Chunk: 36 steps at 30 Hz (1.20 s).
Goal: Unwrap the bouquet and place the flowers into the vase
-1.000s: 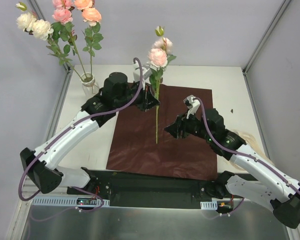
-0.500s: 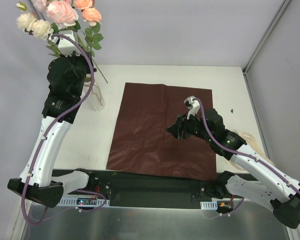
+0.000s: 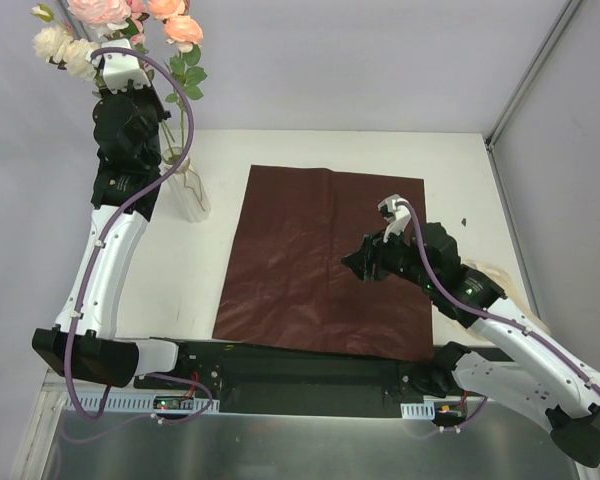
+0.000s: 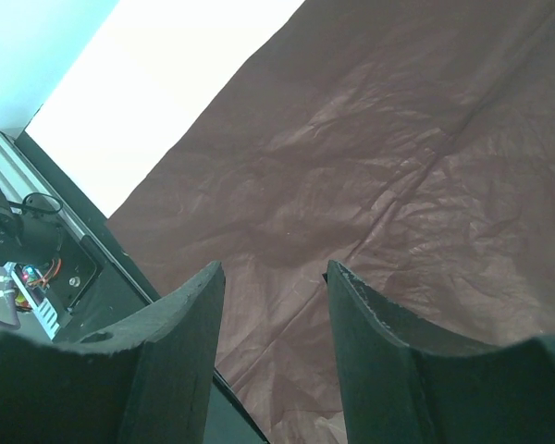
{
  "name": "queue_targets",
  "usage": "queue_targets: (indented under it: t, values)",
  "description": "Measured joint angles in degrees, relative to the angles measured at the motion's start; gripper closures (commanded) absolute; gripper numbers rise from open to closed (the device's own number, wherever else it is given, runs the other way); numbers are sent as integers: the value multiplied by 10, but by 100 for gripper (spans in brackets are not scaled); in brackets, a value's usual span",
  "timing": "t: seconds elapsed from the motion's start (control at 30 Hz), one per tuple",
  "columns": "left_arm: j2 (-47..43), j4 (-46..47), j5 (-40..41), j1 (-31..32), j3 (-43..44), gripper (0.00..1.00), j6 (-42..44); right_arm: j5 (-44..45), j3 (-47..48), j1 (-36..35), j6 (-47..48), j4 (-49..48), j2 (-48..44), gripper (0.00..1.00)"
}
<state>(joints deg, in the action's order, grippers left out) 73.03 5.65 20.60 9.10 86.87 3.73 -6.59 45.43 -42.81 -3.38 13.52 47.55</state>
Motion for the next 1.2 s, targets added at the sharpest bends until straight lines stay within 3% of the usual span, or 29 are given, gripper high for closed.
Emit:
queue_targets:
  t: [0.93, 1.2]
  values:
    - [21, 14, 38, -17, -101, 99, -16, 15, 0, 0, 4, 7, -17, 49]
    - [22, 14, 39, -17, -123, 66, -27, 15, 0, 0, 4, 7, -17, 49]
